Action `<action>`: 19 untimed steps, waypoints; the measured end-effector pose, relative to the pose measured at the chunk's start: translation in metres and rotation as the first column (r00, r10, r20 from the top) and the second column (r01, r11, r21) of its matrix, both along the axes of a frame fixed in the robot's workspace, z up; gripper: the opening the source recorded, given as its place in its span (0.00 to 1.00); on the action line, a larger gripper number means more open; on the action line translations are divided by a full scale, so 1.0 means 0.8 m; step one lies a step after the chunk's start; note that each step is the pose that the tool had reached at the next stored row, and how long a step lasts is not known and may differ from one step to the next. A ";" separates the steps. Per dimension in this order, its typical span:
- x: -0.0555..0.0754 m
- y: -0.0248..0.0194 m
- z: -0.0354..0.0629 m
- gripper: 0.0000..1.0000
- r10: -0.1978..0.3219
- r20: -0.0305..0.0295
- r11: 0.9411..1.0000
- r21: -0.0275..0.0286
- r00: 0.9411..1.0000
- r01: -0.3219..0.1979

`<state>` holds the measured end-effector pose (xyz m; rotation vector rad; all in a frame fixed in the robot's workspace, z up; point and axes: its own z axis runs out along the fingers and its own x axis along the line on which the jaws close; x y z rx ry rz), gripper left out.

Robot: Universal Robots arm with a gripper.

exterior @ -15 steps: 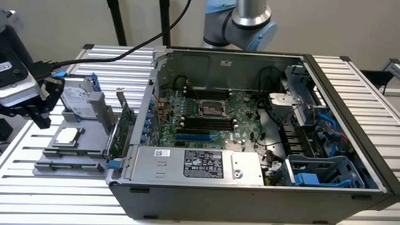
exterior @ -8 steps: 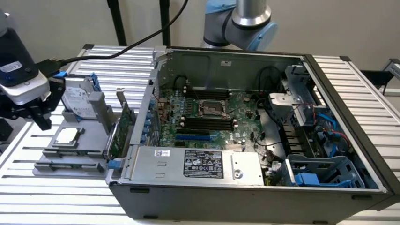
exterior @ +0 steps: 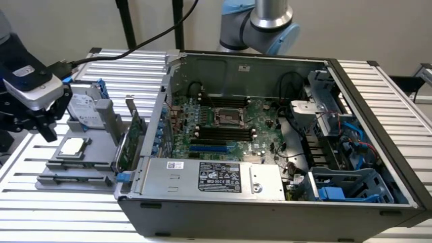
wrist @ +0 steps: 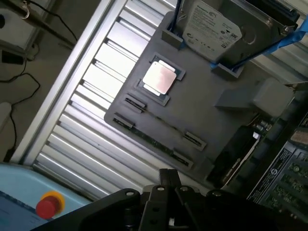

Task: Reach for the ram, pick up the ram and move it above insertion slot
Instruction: 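Pick up the ram and move it above insertion slot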

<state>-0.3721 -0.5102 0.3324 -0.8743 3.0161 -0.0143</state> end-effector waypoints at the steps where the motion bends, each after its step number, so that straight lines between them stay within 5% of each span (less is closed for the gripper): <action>1: 0.000 0.0000 -0.001 0.11 0.018 0.000 1.000 0.000 1.000 -0.018; 5: 0.000 0.0000 -0.003 0.11 0.090 0.000 0.996 0.000 0.996 -0.090; 10: 0.000 0.0000 -0.006 0.11 0.180 0.000 0.984 0.000 0.984 -0.180; 14: 0.000 0.0000 -0.008 0.11 0.251 0.000 0.968 0.000 0.968 -0.251; 19: 0.000 0.0000 -0.012 0.11 0.339 0.000 0.941 0.000 0.941 -0.339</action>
